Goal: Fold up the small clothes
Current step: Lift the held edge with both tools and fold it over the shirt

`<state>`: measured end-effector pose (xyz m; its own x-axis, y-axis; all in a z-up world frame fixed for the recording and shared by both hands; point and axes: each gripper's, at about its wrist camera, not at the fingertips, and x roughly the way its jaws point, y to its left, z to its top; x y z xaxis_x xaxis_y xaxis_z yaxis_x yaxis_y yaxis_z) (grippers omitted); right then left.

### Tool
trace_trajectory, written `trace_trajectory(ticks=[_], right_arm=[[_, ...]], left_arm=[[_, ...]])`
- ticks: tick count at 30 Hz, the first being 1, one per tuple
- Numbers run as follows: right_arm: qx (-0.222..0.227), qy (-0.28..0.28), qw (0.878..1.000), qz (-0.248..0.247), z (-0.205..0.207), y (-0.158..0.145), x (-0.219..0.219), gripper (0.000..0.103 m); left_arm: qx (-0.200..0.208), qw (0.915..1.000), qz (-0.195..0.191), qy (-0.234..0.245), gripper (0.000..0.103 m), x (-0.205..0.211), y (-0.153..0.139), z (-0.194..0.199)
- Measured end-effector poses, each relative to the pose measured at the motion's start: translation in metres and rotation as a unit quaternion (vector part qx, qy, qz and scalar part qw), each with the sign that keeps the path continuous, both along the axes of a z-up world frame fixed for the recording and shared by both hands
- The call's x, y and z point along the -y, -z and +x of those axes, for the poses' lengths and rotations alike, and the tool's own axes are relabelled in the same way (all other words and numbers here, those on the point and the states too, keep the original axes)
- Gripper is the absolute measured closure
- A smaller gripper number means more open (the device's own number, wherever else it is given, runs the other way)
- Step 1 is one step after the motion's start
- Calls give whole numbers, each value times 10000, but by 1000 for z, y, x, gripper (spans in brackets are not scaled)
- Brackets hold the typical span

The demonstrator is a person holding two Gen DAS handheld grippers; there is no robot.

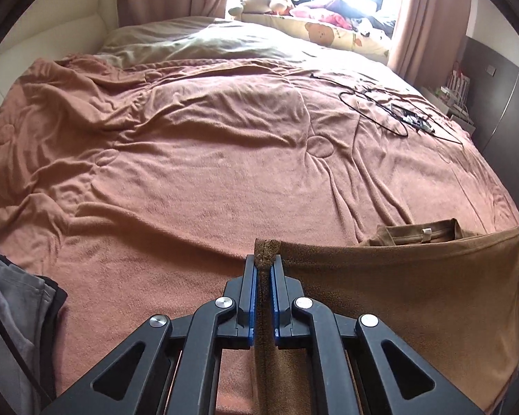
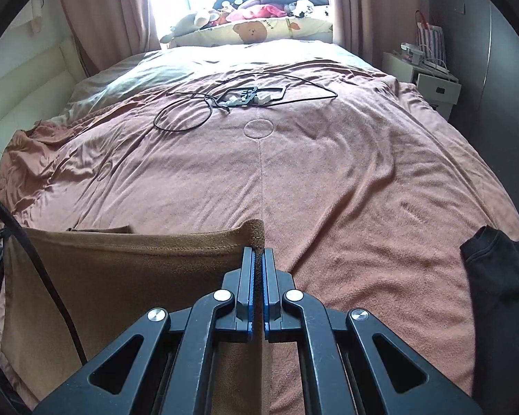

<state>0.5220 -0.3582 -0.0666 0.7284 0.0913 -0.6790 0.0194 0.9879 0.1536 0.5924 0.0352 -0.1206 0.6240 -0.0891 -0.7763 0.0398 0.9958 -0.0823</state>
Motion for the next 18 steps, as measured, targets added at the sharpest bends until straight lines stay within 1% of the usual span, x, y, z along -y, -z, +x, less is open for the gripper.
trace_trajectory(ticks=[4, 7, 13, 18], right_arm=[[-60, 23, 10000, -65, 20, 4, -2, 103], [-280, 25, 9996, -91, 41, 17, -4, 103], [-596, 60, 9981, -150, 76, 44, -7, 103], [-563, 130, 9981, -204, 90, 50, -8, 103]], left_arm=[[1, 9999, -32, -96, 96, -1, -2, 16], [-82, 9999, -6, -141, 96, 0, 4, 30], [-445, 9987, 135, -186, 96, 3, 35, 53], [-594, 9979, 206, -168, 96, 3, 57, 61]])
